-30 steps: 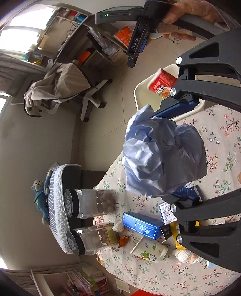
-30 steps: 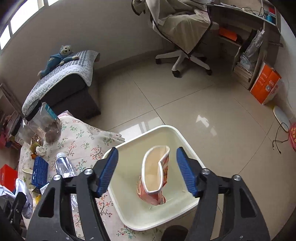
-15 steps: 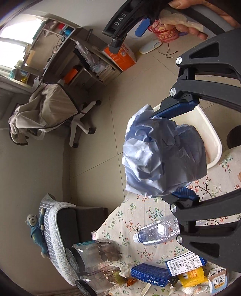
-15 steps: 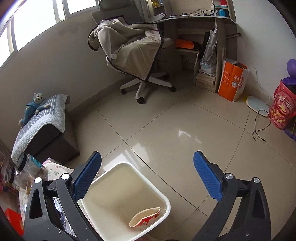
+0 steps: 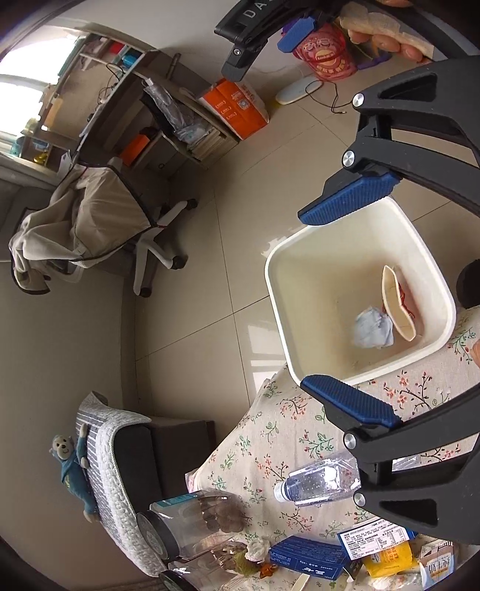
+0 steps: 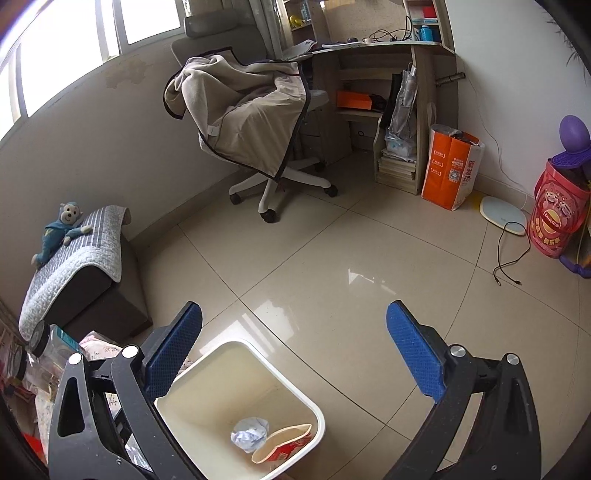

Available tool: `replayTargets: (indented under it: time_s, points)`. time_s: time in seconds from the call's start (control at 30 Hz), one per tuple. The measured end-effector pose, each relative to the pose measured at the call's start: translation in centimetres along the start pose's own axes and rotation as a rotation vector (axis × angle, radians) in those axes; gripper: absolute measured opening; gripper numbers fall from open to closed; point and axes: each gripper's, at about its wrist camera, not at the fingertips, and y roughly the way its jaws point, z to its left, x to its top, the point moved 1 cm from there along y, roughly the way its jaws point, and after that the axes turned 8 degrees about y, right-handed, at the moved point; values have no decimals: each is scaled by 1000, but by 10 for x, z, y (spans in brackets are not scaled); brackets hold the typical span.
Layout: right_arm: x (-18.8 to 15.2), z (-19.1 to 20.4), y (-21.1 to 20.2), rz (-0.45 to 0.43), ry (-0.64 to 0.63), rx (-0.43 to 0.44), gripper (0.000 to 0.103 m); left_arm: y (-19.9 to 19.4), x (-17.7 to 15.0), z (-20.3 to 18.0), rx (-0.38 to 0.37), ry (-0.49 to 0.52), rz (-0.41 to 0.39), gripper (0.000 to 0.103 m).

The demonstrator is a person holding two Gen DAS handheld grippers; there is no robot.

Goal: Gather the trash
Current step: 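Move the paper ball over the white bin and open the left tool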

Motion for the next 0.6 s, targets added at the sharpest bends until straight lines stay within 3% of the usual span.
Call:
replayTargets:
  time_s: [0.47,0.6]
  points:
    - [-39,59,-30,-56,-223,41,96,-78,-19,48,282,-72,-201,93]
    - [-62,82,-35,-21,-312,92,96,-97,-30,68,350,-101,-225,93]
